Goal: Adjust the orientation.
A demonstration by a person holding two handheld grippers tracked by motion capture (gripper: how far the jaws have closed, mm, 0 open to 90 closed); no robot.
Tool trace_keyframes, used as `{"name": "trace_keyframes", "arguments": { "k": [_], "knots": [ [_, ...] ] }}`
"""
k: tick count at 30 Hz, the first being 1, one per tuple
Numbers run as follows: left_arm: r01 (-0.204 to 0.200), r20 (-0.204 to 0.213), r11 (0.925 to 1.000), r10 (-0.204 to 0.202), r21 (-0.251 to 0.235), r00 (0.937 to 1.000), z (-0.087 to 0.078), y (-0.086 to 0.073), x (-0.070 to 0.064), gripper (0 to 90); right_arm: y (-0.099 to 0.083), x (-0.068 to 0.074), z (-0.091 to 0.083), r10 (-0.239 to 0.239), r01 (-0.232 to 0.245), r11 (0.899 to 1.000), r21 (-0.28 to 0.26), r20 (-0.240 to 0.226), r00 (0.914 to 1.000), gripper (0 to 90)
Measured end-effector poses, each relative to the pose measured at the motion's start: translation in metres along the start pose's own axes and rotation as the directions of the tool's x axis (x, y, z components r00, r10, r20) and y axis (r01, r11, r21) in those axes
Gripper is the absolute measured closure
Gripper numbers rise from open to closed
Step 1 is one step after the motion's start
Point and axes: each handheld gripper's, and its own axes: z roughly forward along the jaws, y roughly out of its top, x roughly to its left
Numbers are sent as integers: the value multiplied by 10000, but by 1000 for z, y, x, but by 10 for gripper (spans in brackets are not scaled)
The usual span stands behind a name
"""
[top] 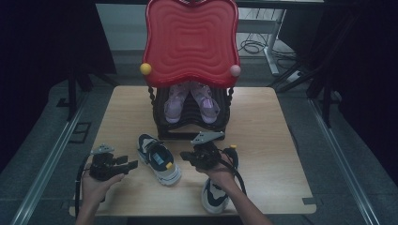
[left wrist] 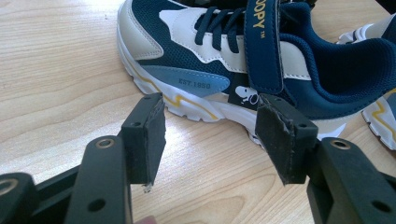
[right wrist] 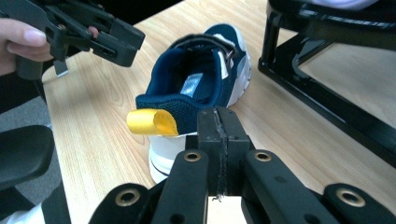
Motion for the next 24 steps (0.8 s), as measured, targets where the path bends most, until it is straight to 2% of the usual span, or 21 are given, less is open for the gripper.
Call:
{"name": "trace_keyframes", "arguments": {
  "k": [12, 20, 24],
  "knots": [
    [-52, -26, 10000, 52, -21, 10000, -1, 0, 1, 430, 4, 9, 23, -359, 370, 9943, 998, -130, 9993, 889],
    [-43, -31, 10000, 43, -57, 10000, -4, 0, 3, 430, 11, 5, 39, -338, 331, 9880, 1507, 19, 9994, 890],
    [-15, -58, 10000, 14, -80, 10000, -4, 0, 5, 430, 11, 6, 43, -401, 404, 9846, 1701, -50, 9992, 890]
  ]
}}
